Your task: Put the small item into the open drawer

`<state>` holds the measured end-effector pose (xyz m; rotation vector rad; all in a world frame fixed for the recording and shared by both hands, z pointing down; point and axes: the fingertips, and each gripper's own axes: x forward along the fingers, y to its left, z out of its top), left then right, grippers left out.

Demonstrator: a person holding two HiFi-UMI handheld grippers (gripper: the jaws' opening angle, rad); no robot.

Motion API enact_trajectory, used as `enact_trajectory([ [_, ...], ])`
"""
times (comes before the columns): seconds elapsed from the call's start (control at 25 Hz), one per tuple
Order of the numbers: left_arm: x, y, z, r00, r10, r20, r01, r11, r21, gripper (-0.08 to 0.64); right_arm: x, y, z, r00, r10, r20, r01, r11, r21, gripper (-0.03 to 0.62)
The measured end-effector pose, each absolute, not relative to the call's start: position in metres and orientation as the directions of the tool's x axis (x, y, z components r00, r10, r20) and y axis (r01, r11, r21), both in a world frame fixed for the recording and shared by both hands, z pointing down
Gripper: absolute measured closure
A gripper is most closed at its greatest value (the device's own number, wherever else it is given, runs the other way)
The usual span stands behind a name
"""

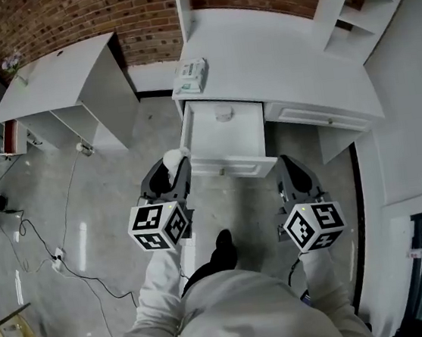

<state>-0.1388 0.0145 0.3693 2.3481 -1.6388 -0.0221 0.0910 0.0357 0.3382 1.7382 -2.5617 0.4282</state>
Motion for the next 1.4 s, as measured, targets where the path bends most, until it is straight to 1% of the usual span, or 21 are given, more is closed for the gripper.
enact_trajectory([
  [0.28, -0.148, -0.039, 0.372, 0.380, -0.914, 0.141, -0.909, -0.341, 0.239, 0.380, 0.083, -0.011, 0.337, -0.353, -0.921, 0.165, -0.925, 0.317, -0.210, 0.565],
  [0.72, -0.143, -0.077, 0.377, 0.407, -0.900, 0.155, -0.900, -0.367, 0.233, 0.380, 0.093, -0.041, 0.336, -0.316, -0.933, 0.173, -0.937, 0.279, -0.210, 0.565],
  [1.04, -0.134, -0.117, 0.381, 0.398, -0.902, 0.167, -0.906, -0.359, 0.223, 0.380, 0.098, -0.086, 0.331, -0.336, -0.929, 0.152, -0.930, 0.303, -0.206, 0.565],
  [1.4, -0.117, -0.174, 0.398, 0.388, -0.896, 0.216, -0.914, -0.345, 0.213, 0.380, 0.111, -0.152, 0.332, -0.361, -0.921, 0.148, -0.920, 0.327, -0.215, 0.565],
])
